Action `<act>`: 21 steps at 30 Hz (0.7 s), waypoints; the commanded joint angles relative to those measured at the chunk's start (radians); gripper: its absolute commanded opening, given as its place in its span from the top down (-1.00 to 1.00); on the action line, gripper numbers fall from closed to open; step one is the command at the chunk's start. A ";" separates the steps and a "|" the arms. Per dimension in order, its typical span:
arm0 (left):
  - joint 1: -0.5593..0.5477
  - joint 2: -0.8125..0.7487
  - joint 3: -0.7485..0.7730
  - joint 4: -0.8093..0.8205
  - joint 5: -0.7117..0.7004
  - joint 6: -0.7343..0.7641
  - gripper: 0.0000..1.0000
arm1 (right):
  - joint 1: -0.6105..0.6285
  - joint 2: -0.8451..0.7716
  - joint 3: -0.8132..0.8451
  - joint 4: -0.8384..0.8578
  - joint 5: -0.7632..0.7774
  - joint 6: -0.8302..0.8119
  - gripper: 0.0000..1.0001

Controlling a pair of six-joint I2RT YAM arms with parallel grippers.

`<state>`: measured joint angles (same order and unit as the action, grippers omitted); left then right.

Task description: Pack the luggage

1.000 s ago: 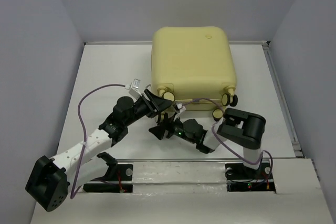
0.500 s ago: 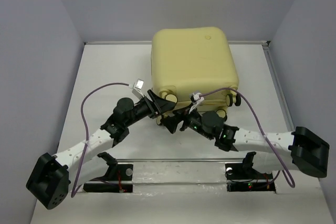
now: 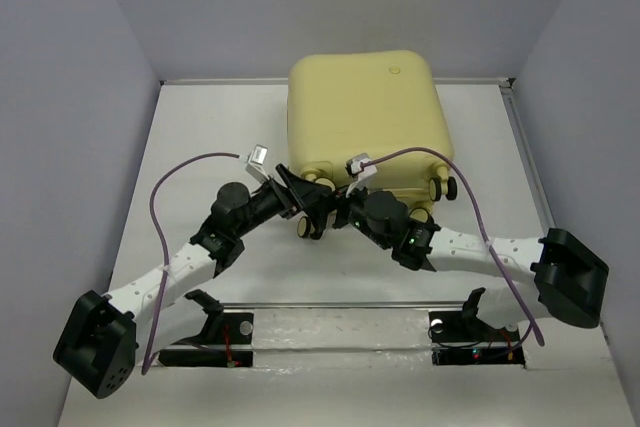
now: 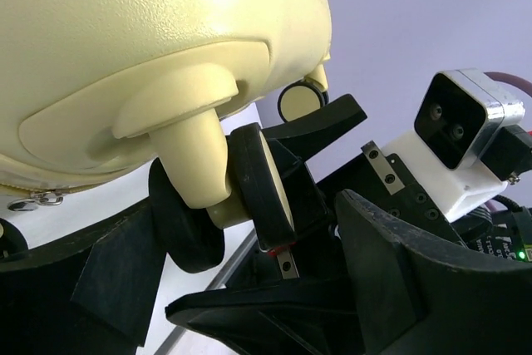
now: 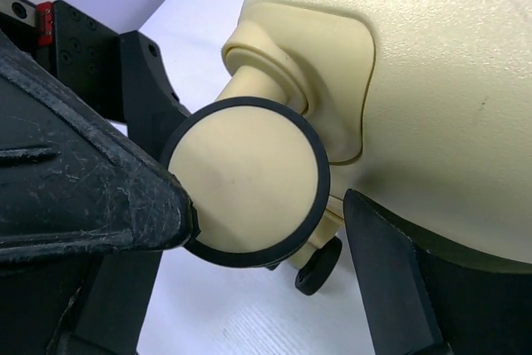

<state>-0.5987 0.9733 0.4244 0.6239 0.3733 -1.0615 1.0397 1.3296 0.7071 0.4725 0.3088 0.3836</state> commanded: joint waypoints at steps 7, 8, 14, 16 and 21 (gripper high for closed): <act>-0.013 -0.051 0.019 0.122 0.044 0.080 -0.74 | -0.038 0.046 0.081 0.259 0.200 0.001 -0.30; -0.012 -0.056 0.019 0.108 0.036 0.089 -0.74 | -0.038 0.048 0.081 0.267 0.202 0.000 -0.22; -0.012 -0.084 0.027 0.008 -0.028 0.147 -0.74 | -0.038 0.051 0.091 0.275 0.145 0.029 -0.74; -0.012 -0.068 0.045 0.008 -0.014 0.149 -0.73 | -0.038 0.057 0.100 0.278 0.124 0.040 -0.76; -0.012 -0.050 0.057 0.010 -0.014 0.144 -0.72 | -0.038 0.040 0.106 0.339 0.070 0.093 -0.67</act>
<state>-0.5873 0.9283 0.4332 0.5621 0.2718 -0.9855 1.0283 1.3956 0.7139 0.5831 0.3527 0.4061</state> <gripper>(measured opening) 0.868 0.845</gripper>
